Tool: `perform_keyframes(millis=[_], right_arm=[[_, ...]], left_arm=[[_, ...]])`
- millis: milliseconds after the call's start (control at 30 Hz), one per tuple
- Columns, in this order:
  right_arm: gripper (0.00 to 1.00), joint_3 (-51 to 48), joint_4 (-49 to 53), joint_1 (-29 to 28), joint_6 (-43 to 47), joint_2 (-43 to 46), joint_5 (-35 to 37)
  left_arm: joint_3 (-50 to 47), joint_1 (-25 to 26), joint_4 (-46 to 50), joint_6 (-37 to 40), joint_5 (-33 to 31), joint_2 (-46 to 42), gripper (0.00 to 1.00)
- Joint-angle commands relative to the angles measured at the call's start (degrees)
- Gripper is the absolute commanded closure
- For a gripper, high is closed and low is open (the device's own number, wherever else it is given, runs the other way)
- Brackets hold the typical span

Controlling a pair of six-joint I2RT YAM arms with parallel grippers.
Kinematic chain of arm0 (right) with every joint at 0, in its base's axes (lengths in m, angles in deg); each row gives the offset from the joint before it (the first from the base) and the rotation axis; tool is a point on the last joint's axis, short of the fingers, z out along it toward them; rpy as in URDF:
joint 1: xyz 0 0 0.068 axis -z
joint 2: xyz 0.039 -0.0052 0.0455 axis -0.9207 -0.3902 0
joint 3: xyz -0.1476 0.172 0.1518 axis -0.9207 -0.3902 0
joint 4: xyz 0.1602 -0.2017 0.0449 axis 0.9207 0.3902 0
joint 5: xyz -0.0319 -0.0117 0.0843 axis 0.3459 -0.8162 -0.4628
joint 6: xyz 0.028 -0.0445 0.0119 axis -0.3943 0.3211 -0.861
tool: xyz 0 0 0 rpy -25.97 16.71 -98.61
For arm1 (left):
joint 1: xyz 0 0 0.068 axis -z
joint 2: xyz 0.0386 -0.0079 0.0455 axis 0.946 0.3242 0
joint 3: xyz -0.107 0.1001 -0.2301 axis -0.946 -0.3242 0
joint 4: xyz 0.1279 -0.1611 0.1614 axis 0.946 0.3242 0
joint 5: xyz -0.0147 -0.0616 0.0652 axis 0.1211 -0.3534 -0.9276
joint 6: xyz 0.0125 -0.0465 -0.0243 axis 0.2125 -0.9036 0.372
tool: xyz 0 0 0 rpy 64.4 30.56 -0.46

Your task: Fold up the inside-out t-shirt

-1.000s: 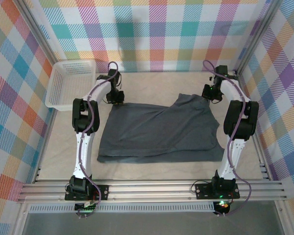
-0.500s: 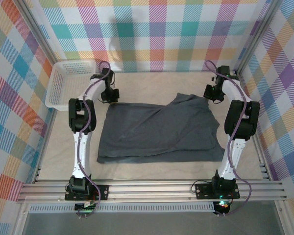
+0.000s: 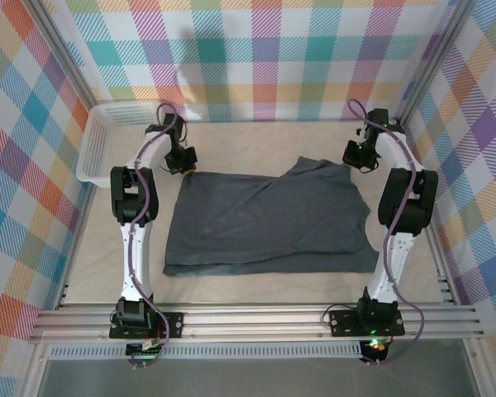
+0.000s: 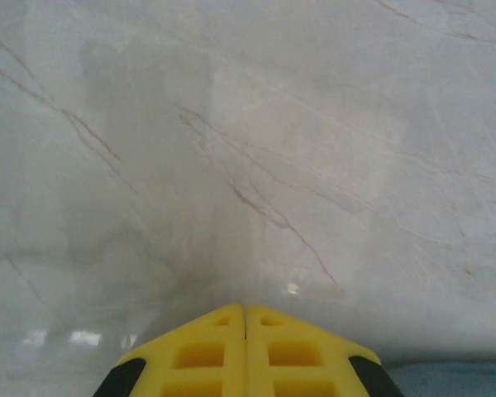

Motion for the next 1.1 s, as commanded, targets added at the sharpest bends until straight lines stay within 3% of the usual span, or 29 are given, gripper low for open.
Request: perform_keyframes(millis=[0,167,567,800,933,967,1067], right_arm=[[1.0,-4.5,-2.4,1.4,-2.7,8.7,-2.3],[1.0,-19.4,-8.3,2.4,-5.1,12.9,-3.4],[1.0,-22.4,-6.2,2.8,-6.5,21.7,-0.2],[1.0,-39.4,-11.2,3.0,-9.3,29.7,1.4],[1.0,-47.4,-13.9,3.0,-9.8,29.4,3.5],[1.0,-47.7,-13.9,3.0,-9.6,28.7,2.8],[0.86,-46.5,-12.8,3.0,-9.2,29.0,-0.5]], left_arm=[[-7.1,-0.5,-1.6,-2.6,1.2,-10.1,1.0],[-20.9,-0.6,-6.7,-4.8,-0.1,-16.8,1.0],[-29.3,-0.9,-6.0,-4.2,-5.3,-24.6,1.0],[-41.2,-1.0,-9.1,-5.3,-6.1,-30.8,1.0],[-48.0,-0.7,-13.1,-6.4,-4.3,-31.3,1.0],[-49.0,-0.5,-13.9,-6.6,-3.6,-31.0,0.95],[-49.8,-0.3,-15.1,-7.0,-2.9,-32.0,0.68]])
